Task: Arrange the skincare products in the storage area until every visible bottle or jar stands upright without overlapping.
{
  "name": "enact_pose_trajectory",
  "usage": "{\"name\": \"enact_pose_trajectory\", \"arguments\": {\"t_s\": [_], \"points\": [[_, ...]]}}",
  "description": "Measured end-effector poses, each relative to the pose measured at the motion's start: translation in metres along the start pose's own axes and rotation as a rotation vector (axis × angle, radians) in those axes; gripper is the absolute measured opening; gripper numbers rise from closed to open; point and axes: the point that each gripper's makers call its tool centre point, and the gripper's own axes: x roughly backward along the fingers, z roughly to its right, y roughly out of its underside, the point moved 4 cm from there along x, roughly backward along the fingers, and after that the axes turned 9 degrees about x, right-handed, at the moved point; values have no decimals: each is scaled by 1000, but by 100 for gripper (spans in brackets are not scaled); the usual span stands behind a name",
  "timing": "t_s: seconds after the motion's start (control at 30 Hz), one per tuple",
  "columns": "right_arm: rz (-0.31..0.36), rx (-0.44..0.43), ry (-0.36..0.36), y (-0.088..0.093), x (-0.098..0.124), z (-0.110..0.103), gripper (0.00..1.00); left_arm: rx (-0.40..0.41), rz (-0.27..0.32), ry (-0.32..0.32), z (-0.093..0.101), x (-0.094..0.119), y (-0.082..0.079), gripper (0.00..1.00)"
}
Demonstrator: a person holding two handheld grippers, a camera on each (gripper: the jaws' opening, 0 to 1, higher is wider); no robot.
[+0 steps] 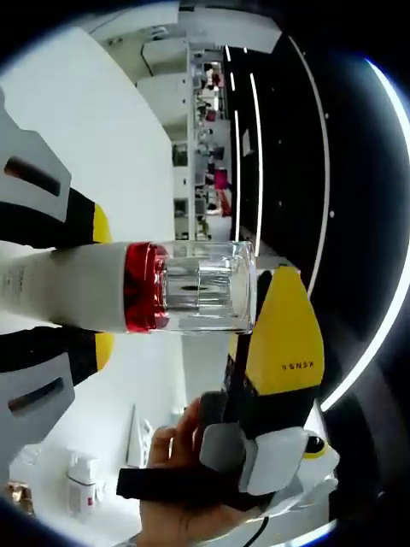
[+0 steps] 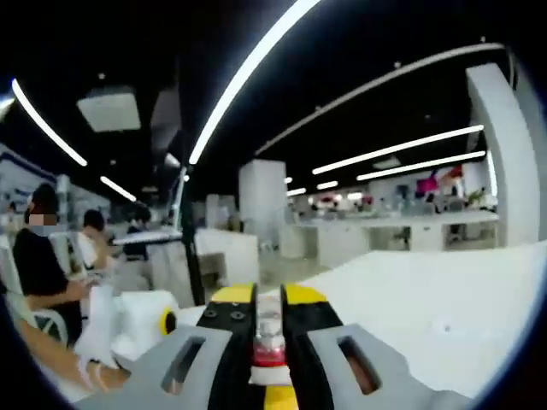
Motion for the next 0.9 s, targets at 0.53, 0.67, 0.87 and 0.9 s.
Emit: {"name": "enact_pose_trajectory", "arguments": {"t_s": [0.53,0.67,0.87,0.9], "points": [[-189,52,-27,51,107,28,61,3,1,-28,3,-1,-1,33],[-151,-25,-54,52,116,25,70,-10,-10,-42,2,0,2,34],[-125,-20,-37,47,123,26,72,-86,-127,-74,-6,2,21,54],[-130,-17,-34,48,123,27,72,-76,-124,-74,-8,4,22,49]]}}
